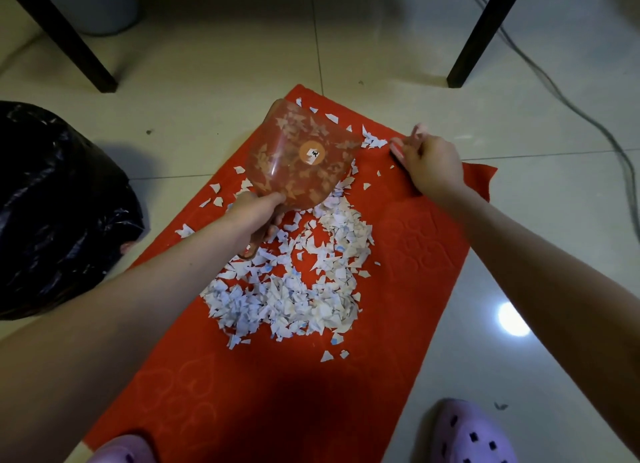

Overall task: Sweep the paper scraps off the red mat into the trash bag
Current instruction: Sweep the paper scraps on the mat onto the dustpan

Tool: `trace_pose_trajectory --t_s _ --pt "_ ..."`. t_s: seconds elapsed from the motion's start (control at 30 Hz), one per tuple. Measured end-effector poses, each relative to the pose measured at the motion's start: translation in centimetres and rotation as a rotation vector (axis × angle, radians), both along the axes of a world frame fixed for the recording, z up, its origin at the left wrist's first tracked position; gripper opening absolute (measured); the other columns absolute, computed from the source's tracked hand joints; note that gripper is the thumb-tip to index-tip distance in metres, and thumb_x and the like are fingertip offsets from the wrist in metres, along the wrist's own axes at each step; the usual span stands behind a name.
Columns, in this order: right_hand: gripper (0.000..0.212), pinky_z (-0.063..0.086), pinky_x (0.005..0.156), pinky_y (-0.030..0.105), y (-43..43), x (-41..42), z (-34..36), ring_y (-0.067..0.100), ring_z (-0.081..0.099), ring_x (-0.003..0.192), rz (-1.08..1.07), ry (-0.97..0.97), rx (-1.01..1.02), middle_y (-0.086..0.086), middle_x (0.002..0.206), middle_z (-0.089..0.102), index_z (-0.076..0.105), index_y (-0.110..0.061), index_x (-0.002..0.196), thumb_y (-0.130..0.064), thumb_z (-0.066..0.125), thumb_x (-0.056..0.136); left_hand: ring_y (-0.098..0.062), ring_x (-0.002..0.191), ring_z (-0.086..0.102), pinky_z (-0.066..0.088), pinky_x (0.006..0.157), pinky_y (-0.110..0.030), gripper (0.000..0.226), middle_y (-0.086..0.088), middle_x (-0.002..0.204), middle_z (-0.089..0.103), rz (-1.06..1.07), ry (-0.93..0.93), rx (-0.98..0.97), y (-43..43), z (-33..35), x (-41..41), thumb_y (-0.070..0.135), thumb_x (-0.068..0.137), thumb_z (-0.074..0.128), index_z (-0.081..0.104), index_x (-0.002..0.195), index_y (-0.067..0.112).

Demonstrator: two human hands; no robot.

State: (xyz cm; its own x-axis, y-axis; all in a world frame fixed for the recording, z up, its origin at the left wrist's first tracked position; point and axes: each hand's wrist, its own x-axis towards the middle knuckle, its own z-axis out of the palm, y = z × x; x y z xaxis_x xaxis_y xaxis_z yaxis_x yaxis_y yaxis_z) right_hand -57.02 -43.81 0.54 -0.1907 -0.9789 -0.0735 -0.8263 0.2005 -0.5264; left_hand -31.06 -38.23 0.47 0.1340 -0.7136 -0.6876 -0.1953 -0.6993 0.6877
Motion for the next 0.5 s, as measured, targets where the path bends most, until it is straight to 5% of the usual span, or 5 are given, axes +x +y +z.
trace_pose_trajectory --t_s 0.1,0.27,0.4,0.5 --pt "0.044 0.055 0.058 0.038 1.3 1.4 0.5 0.028 0.067 0.069 0.132 -0.131 0.030 0.008 0.079 0.069 0.066 -0.003 0.098 -0.038 0.039 0.101 -0.014 0.046 0.042 0.039 0.041 -0.018 0.017 -0.006 0.064 0.050 0.000 -0.001 0.007 0.0 -0.2 0.1 0.024 0.097 0.051 0.052 0.087 0.009" --pt "0.029 0.057 0.077 0.047 2.1 0.3 1.9 0.027 0.068 0.084 0.020 -0.344 -0.095 0.004 0.094 0.069 0.065 -0.009 0.115 -0.024 0.047 0.098 -0.015 0.048 0.042 0.040 0.042 -0.019 0.018 -0.006 0.065 0.050 0.011 -0.007 0.006 -0.1 -0.4 0.6 0.024 0.096 0.052 0.052 0.086 0.009" --pt "0.036 0.057 0.067 0.047 1.3 -0.8 0.8 0.027 0.066 0.070 -0.042 -0.187 -0.111 0.012 0.095 0.071 0.066 -0.012 0.113 -0.033 0.041 0.099 -0.014 0.047 0.042 0.039 0.041 -0.019 0.018 -0.005 0.064 0.051 0.009 -0.007 0.001 0.0 -0.4 0.5 0.025 0.096 0.052 0.054 0.088 0.009" --pt "0.053 0.044 0.049 0.032 0.9 -0.4 -0.2 0.022 0.059 0.056 -0.083 -0.095 -0.091 0.009 0.071 0.066 0.068 -0.010 0.098 -0.045 0.028 0.101 -0.015 0.047 0.042 0.039 0.040 -0.018 0.018 -0.006 0.065 0.050 0.009 0.001 -0.001 0.0 -0.5 0.3 0.024 0.096 0.052 0.054 0.086 0.009"
